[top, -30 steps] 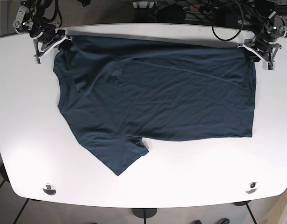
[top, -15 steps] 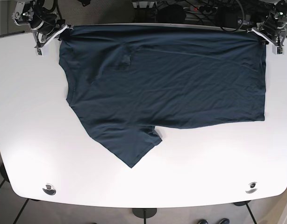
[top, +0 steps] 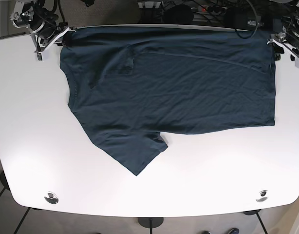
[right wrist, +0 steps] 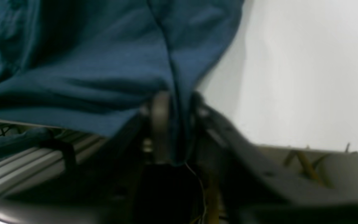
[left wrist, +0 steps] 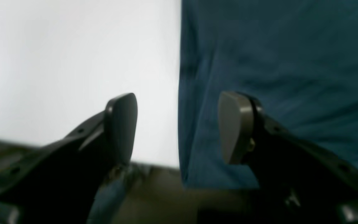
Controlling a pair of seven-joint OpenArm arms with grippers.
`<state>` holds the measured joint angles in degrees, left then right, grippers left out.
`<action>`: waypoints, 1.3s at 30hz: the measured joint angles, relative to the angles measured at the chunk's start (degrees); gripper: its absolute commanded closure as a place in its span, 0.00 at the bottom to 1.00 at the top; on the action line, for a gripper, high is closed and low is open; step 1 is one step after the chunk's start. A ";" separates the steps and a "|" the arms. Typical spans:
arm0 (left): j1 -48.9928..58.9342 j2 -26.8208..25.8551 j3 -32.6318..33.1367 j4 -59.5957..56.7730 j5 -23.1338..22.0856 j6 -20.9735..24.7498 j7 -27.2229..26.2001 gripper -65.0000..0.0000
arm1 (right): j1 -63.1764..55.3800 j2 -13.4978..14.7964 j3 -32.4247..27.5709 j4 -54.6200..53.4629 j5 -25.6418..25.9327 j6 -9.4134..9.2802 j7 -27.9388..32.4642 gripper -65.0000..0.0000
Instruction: Fold the T-shirt properly
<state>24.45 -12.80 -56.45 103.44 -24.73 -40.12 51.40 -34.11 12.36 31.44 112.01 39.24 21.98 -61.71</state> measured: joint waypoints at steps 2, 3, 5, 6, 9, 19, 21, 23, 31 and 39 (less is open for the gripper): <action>0.70 -0.79 0.96 1.14 -2.16 0.09 0.02 0.41 | 0.15 -0.02 0.00 0.37 0.02 -0.11 -0.02 0.60; 0.92 -0.96 2.10 1.18 -2.12 0.17 0.11 0.41 | 0.81 -0.07 0.00 0.46 0.04 -0.09 -0.02 0.58; -0.02 -1.40 4.98 1.01 -2.14 0.11 0.46 0.42 | 3.02 -0.11 0.00 0.39 -0.44 -0.17 -0.39 0.58; -2.99 -1.62 6.75 0.33 -1.90 0.02 0.44 0.42 | 5.92 -0.02 -0.02 0.02 -0.42 -0.63 -0.39 0.58; -10.91 -1.88 10.80 -2.34 3.02 0.07 -0.04 0.42 | 12.72 0.00 -0.35 -1.70 -0.22 -0.59 -0.24 0.58; -34.67 -1.31 17.73 -18.23 21.44 0.81 -5.99 0.42 | 41.94 3.78 -8.33 -27.61 -5.29 -0.74 0.02 0.59; -37.13 -0.98 17.79 -23.06 24.55 2.78 -10.97 0.42 | 48.33 3.78 -10.80 -33.70 -11.26 -0.31 2.97 0.59; -39.19 -1.07 19.06 -27.61 26.56 4.07 -14.67 0.42 | 53.46 4.00 -15.67 -40.61 -13.03 -0.31 7.87 0.59; -39.82 -1.07 20.24 -33.81 26.88 5.44 -19.80 0.42 | 66.23 3.98 -30.62 -70.36 -13.38 -0.09 28.28 0.59; -40.52 -4.94 19.80 -36.89 26.86 7.23 -20.26 0.41 | 67.60 0.94 -34.62 -75.69 -12.26 0.13 33.90 0.59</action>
<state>-16.08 -17.74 -36.64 66.54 2.13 -32.88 31.14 33.50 13.30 -3.18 36.32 26.98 22.11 -27.81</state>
